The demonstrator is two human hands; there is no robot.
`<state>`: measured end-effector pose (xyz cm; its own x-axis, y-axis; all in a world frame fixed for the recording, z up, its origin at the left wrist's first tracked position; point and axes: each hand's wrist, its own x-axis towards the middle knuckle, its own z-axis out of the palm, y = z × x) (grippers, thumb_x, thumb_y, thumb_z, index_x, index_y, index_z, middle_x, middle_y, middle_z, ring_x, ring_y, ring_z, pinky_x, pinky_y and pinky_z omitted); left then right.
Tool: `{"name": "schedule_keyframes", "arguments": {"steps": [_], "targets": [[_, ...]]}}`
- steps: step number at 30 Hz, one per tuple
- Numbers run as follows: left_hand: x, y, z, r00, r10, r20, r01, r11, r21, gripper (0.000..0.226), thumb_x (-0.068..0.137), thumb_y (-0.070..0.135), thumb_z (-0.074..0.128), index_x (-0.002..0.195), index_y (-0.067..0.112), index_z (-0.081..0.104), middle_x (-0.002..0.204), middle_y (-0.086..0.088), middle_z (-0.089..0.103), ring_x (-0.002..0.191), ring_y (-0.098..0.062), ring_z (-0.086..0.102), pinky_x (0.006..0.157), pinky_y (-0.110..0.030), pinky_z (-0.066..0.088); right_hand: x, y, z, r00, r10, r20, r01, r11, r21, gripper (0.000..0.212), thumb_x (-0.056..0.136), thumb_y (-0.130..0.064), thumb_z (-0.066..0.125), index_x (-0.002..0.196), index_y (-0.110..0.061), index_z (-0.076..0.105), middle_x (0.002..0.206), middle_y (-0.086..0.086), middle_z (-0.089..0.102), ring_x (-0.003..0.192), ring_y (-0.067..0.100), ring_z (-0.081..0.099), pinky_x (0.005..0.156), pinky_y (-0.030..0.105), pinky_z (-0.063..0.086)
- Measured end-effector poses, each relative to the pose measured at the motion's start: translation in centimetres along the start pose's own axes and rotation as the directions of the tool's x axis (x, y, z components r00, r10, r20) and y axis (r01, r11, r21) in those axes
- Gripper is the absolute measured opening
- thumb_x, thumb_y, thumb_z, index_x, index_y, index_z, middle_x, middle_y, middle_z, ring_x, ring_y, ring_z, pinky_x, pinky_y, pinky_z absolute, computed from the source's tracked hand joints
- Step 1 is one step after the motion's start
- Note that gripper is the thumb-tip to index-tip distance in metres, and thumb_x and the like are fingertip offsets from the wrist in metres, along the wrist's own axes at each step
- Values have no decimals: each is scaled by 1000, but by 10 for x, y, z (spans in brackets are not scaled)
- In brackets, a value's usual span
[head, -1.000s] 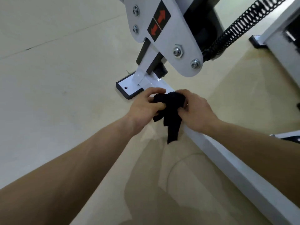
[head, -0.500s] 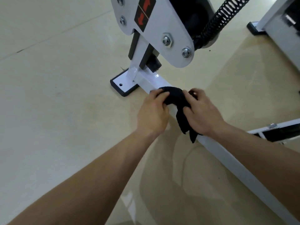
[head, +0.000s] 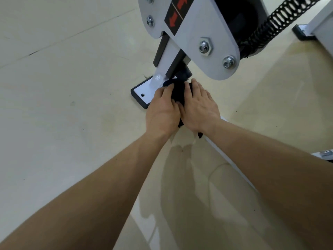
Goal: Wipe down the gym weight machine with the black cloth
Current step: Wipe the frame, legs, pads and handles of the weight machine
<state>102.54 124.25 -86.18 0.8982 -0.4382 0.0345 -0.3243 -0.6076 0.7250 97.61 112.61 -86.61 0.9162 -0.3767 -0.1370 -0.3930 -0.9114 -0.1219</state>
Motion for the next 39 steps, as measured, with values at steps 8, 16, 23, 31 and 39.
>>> {"name": "schedule_keyframes", "arguments": {"steps": [8,16,23,31,39], "targets": [[-20,-6,9,966,222,132,-229,972,46,59,94,19,35,152,26,39,163,-1,26,128,-24,52,89,-34,50,-17,13,-3,999,-36,-4,36,996,81,72,100,-52,18,159,-11,5,165,17,11,152,30,15,124,41,17],[-45,-11,21,913,191,360,-162,981,-110,64,105,21,36,160,20,1,168,-6,0,143,-24,35,104,-38,43,-56,26,3,998,1,-70,-2,1000,-24,70,101,-52,18,158,-11,16,160,22,25,143,37,33,118,45,28],[14,-29,27,974,-32,225,102,946,-306,66,98,51,27,157,27,9,146,-3,50,121,-23,57,103,-44,47,14,-4,-9,998,-29,-50,35,992,124,56,104,-49,22,151,-19,27,153,9,34,137,28,37,108,44,35],[-9,-28,41,960,-6,279,65,978,-201,62,103,33,38,156,30,5,107,-4,68,81,-24,67,74,-45,57,2,11,-11,989,-149,-22,150,986,79,58,104,-47,24,158,-28,12,163,4,19,147,24,24,117,42,28],[-75,6,51,865,98,493,-35,990,-135,77,94,38,41,158,19,2,148,-11,48,107,-29,64,88,-47,55,-86,53,1,993,-110,46,113,990,-83,65,102,-51,12,160,-26,-3,168,8,-4,155,23,1,126,41,7]]}}
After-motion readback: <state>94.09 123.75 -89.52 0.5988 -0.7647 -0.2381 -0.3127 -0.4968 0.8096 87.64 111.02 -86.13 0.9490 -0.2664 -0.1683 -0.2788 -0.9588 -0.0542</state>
